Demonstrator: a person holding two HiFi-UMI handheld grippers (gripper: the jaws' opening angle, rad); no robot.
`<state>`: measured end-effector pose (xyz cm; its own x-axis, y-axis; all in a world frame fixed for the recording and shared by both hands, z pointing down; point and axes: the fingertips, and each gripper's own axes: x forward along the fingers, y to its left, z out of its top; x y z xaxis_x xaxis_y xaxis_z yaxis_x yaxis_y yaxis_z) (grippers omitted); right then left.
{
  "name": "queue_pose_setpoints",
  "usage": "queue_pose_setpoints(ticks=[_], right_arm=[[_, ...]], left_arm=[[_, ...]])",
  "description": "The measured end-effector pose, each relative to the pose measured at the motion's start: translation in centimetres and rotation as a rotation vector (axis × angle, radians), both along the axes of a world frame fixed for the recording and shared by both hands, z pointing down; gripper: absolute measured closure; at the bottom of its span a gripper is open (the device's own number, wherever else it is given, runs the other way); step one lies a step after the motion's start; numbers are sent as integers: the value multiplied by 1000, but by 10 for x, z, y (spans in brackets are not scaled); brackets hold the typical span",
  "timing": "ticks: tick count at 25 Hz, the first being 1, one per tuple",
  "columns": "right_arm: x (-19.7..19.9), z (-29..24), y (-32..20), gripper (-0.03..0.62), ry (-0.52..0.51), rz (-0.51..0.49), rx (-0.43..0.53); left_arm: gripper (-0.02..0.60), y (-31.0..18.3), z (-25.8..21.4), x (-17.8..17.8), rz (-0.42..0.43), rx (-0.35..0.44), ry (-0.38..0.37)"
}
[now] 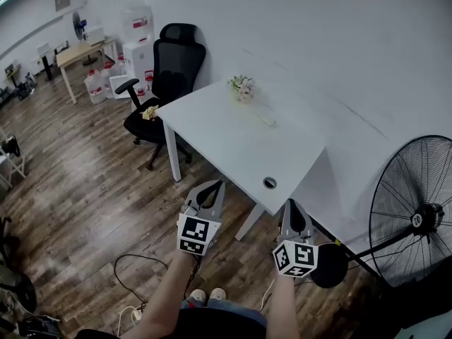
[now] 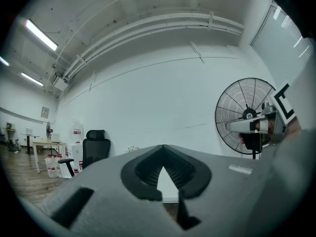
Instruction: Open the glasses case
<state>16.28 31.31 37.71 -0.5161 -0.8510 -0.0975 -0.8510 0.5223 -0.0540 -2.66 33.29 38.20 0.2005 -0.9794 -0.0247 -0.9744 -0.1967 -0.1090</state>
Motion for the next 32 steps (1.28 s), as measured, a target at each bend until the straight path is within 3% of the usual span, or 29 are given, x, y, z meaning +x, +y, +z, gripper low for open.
queue_pose_setpoints(ticks=[20, 23, 32], right_arm=[[8, 24, -41, 585, -38, -62, -32], [5, 23, -45, 585, -40, -72, -27], [-5, 14, -73, 585, -30, -97, -2]], left_arm=[[574, -21, 20, 19, -31, -31, -44], [518, -21, 18, 17, -24, -23, -20], [463, -47, 18, 8, -19, -13, 35]])
